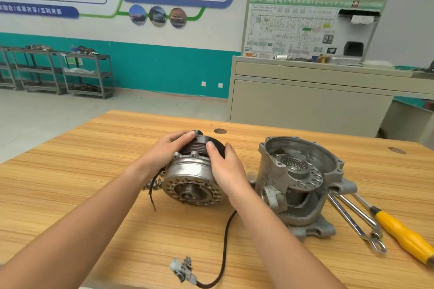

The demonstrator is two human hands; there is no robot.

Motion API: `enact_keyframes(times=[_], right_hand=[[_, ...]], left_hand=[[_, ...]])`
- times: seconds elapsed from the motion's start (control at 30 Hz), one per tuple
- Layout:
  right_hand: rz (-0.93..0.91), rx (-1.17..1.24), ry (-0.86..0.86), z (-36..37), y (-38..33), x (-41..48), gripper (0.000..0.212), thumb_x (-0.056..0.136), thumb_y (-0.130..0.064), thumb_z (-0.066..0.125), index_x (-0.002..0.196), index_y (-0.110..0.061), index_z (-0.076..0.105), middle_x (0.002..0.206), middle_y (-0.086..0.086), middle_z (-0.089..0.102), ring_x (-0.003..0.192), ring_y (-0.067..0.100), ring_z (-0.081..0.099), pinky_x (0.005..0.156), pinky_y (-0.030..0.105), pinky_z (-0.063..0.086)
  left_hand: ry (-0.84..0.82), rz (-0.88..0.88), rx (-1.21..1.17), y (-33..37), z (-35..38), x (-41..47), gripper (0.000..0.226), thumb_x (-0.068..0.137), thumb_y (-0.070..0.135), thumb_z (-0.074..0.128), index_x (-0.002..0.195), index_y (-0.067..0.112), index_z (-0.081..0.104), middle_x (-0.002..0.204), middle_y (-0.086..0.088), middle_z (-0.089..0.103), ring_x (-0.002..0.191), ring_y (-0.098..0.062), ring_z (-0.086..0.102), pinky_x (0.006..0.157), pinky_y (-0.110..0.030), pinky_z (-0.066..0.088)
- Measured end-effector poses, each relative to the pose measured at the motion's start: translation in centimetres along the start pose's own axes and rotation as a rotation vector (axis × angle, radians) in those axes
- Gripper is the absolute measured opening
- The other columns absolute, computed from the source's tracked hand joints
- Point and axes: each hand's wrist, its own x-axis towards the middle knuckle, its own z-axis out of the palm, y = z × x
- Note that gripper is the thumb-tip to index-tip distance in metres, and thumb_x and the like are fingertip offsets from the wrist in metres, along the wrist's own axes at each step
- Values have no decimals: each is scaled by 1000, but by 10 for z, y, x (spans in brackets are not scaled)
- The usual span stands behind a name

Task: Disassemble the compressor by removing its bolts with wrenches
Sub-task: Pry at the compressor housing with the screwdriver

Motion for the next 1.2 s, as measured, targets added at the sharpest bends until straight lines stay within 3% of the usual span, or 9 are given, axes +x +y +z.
enact_keyframes(times=[0.13,0.23,0.43,0.57,0.7,0.87,0.97,1.13,1.2], right_hand=[[-205,-251,86,6,8,-7,69,93,-56,23,148,-21,1,155,-8,-3,141,9,-4,113,35,-4],[-278,-308,107,9,8,-5,60,97,-48,21,148,-20,5,155,-9,0,141,7,-3,111,37,-7],[-220,-313,66,6,-7,15,56,98,-44,23,147,-16,18,154,-4,14,141,12,9,115,44,3],[-105,-225,20,5,-15,32,52,99,-39,27,146,-18,23,151,0,26,138,20,22,112,47,17],[-45,-175,43,4,-19,38,50,99,-39,26,144,-17,30,146,5,36,133,25,32,110,46,22],[-84,-336,100,4,-15,31,59,95,-53,21,141,-18,33,147,1,34,134,24,28,111,48,20],[-75,-403,83,-2,-15,31,65,94,-57,18,139,-16,36,144,4,39,132,27,31,112,48,16],[-40,-473,-71,-1,-26,18,70,93,-59,16,147,-15,18,155,0,12,142,24,4,112,47,-3],[-175,-652,-70,-7,-35,3,72,91,-62,20,147,-16,14,156,0,5,142,23,-2,112,47,0]], left_hand=[[-68,26,26,8,-1,11,42,80,61,36,110,42,58,107,28,58,89,13,56,70,-8,43],[-61,39,17,9,3,13,51,73,69,35,106,41,61,99,31,63,84,11,62,62,-7,46],[-92,-36,-4,6,-2,26,41,86,49,50,102,16,70,97,-5,73,75,-11,70,57,-15,51],[-118,-52,-11,-3,-6,35,45,93,40,45,118,7,62,113,-8,66,72,3,66,57,-6,47],[19,-34,-86,-2,-2,53,46,101,34,32,132,5,51,130,-3,57,103,-4,57,79,-9,40],[15,-70,-64,-2,7,70,40,102,30,35,115,8,65,112,1,67,85,3,61,55,-2,42],[18,-61,-67,-7,10,74,32,98,24,45,108,6,69,105,-3,70,73,3,65,52,-4,44],[118,-40,-34,-8,8,69,20,93,20,55,91,12,73,85,6,70,60,6,62,46,-6,42],[248,-8,49,-15,7,70,19,90,18,57,79,16,73,77,10,68,63,3,59,48,-7,40]])
